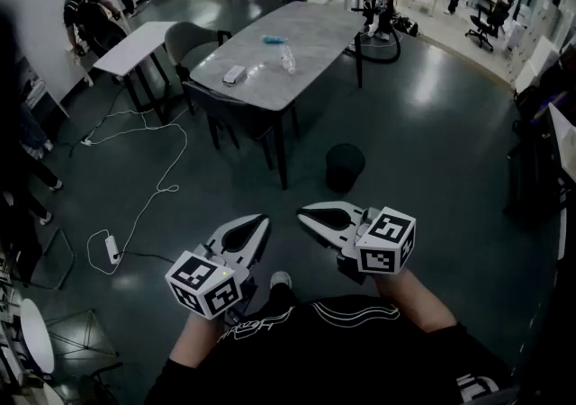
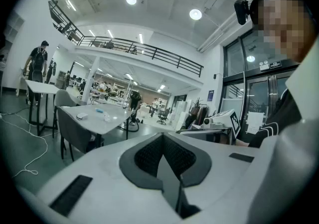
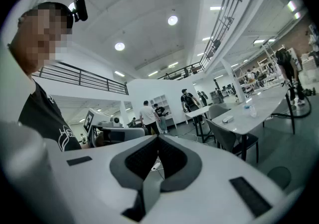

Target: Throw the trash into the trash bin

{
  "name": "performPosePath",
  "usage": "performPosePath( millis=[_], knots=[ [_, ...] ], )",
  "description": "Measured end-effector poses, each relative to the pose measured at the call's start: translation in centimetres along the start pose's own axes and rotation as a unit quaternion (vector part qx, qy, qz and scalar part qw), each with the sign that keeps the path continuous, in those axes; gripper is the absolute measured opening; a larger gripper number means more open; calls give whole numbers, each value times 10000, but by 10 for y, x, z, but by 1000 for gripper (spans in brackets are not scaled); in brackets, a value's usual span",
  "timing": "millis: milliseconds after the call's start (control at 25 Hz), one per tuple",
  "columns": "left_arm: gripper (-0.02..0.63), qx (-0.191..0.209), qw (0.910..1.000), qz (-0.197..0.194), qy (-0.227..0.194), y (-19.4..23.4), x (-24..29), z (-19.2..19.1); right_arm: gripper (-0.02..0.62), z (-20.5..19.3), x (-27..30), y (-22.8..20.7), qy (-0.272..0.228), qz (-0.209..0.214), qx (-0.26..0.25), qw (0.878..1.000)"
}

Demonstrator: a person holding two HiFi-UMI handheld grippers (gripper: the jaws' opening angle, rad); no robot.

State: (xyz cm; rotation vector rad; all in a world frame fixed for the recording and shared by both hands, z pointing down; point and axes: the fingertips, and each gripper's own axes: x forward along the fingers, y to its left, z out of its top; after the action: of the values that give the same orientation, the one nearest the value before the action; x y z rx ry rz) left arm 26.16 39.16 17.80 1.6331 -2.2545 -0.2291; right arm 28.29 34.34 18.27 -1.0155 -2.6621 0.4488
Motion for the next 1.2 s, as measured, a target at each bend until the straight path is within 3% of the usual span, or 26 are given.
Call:
performPosePath(
  millis=[560,920,1200],
  knots=[
    [6,12,9990,278,338,124,38,2,34,0,97,-78,310,-156,490,9982],
    [6,106,9994,-61,324,194,56,33,35,22,157,-122,195,-355,477,9980],
    [6,-154,9989,-55,446,235,71,29,35,16,184,-152,294,-414,640,9967]
  ],
)
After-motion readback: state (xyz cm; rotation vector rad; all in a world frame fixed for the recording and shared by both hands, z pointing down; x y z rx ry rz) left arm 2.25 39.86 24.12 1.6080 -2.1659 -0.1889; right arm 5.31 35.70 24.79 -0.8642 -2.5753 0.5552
